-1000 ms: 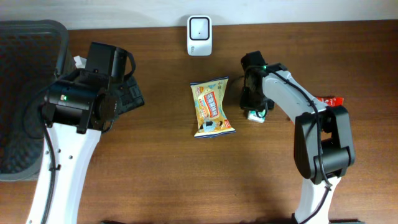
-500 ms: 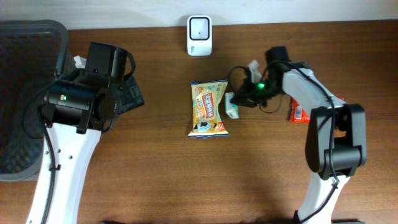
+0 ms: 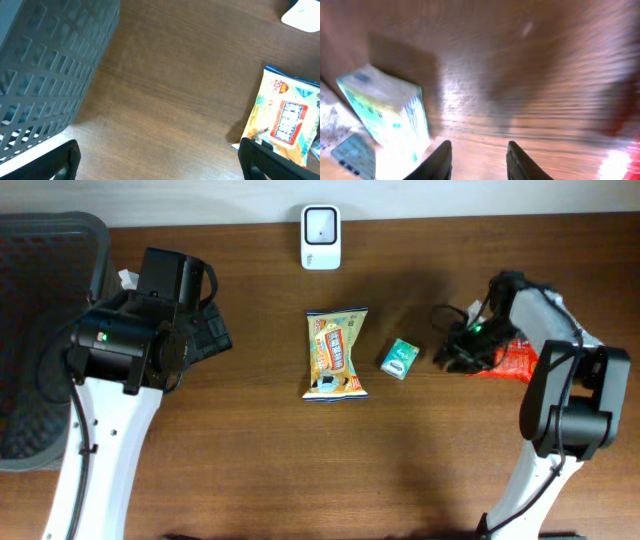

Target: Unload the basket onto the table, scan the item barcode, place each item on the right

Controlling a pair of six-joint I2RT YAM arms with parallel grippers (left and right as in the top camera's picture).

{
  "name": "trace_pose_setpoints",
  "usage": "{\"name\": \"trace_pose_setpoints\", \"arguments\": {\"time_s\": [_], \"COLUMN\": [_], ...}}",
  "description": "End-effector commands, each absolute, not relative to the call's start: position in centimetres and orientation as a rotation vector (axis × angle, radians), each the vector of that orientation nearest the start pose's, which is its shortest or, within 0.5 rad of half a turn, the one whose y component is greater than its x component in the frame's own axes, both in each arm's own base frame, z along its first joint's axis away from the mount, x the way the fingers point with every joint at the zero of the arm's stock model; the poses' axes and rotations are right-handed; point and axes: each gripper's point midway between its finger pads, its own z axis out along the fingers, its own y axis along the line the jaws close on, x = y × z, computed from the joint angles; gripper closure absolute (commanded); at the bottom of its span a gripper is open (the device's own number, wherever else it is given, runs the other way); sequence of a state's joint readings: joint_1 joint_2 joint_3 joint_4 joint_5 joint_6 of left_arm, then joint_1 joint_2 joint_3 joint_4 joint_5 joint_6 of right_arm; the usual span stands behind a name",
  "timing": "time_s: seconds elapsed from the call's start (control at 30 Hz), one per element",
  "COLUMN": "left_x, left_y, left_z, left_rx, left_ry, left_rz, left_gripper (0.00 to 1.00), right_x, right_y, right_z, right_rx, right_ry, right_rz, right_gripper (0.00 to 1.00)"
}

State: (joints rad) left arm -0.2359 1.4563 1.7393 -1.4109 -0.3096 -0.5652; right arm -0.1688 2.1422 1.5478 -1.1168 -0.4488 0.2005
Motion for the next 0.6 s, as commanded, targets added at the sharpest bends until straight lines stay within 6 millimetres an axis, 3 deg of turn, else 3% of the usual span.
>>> {"name": "trace_pose_setpoints", "arguments": {"time_s": [0.0, 0.07, 0.23, 0.4, 0.43, 0.53, 0.57], "left_x": [31.2, 31.2, 31.2, 31.2, 31.2, 31.2, 31.2], "left_y": [-2.0, -2.0, -2.0, -2.0, -2.0, -2.0, -2.0], "left_z": [29.4, 29.4, 29.4, 29.4, 29.4, 29.4, 29.4], "left_rx": [-0.522, -0.522, -0.522, -0.522, -0.522, -0.522, -0.522], "left_ry": [2.541, 2.541, 2.541, 2.541, 2.541, 2.541, 2.541], "left_rz": [0.134, 0.134, 0.134, 0.134, 0.134, 0.134, 0.134], "left_gripper": [0.01, 0.01, 0.01, 0.01, 0.01, 0.01, 0.01], "right_x": [39.6, 39.5, 38.6, 37.8, 37.7, 38.0, 38.3], "right_y": [0.4, 2.6, 6.9, 6.8, 6.8, 7.1, 8.0], "right_z": [5.4, 6.0, 3.4, 0.3, 0.1, -0.1, 0.3], "right_rx": [0.444, 0.369, 0.292, 0.434, 0.433, 0.425, 0.411], "right_ry": [3.13, 3.137, 3.182, 3.188, 3.187, 3.169, 3.144], "right_rz": [0.603, 0.679, 0.639, 0.559, 0.558, 0.582, 0.682], "right_gripper": [0.6, 0.6, 0.6, 0.62, 0.66, 0.93, 0.96]}}
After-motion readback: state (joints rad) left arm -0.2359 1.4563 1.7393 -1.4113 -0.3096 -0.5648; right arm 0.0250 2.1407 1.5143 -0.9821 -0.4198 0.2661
